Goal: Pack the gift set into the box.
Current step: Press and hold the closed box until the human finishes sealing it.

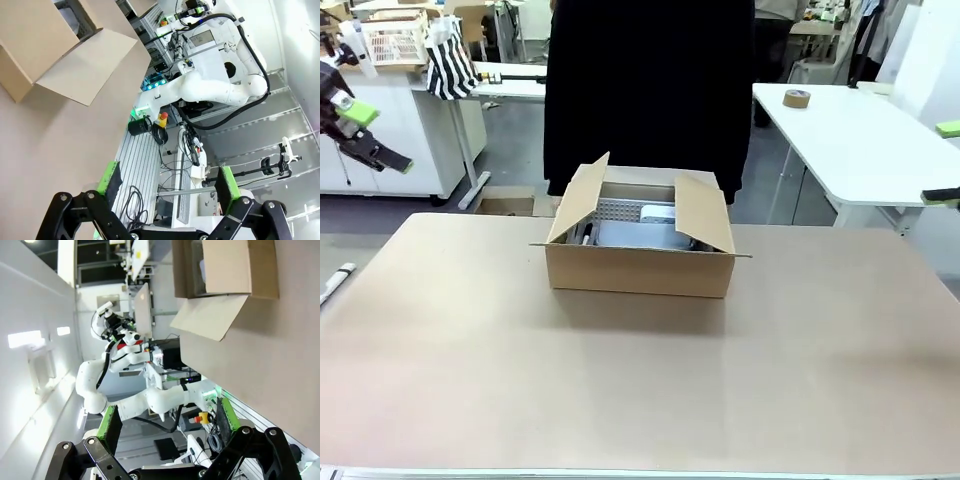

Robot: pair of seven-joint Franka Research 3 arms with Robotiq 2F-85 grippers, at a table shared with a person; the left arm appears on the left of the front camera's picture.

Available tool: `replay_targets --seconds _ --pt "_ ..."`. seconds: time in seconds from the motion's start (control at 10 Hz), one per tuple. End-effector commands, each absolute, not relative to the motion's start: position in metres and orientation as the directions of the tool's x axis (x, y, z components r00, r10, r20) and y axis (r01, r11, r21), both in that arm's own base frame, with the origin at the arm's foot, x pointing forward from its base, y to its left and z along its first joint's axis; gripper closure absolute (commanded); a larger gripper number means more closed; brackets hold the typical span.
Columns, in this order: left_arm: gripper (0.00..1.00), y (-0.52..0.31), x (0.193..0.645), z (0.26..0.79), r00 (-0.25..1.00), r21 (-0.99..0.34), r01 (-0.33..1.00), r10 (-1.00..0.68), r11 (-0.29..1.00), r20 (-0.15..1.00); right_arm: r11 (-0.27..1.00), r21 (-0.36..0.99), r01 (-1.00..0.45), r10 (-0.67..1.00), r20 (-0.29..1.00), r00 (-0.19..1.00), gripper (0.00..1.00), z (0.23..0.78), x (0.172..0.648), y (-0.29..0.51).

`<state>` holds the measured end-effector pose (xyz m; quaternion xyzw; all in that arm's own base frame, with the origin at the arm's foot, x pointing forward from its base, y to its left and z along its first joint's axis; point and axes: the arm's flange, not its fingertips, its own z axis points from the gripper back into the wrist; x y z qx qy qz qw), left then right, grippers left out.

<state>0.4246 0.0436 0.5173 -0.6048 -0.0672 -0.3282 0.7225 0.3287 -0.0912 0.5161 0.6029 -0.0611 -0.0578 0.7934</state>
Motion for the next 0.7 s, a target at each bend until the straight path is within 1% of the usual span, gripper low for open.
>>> replay_targets --seconds 0.0,0.6 --pt "0.00 0.0436 0.4218 0.5172 0.775 -0.827 0.559 -0.392 0.060 0.495 0.250 0.968 -0.005 -0.179 0.051 0.983 0.00 0.5141 0.3285 -0.0873" --pt "0.00 0.0436 0.4218 0.5172 0.775 -0.827 0.559 -0.392 0.060 0.495 0.250 0.968 -0.005 -0.179 0.051 0.983 0.00 0.5141 0.3285 -0.0873"
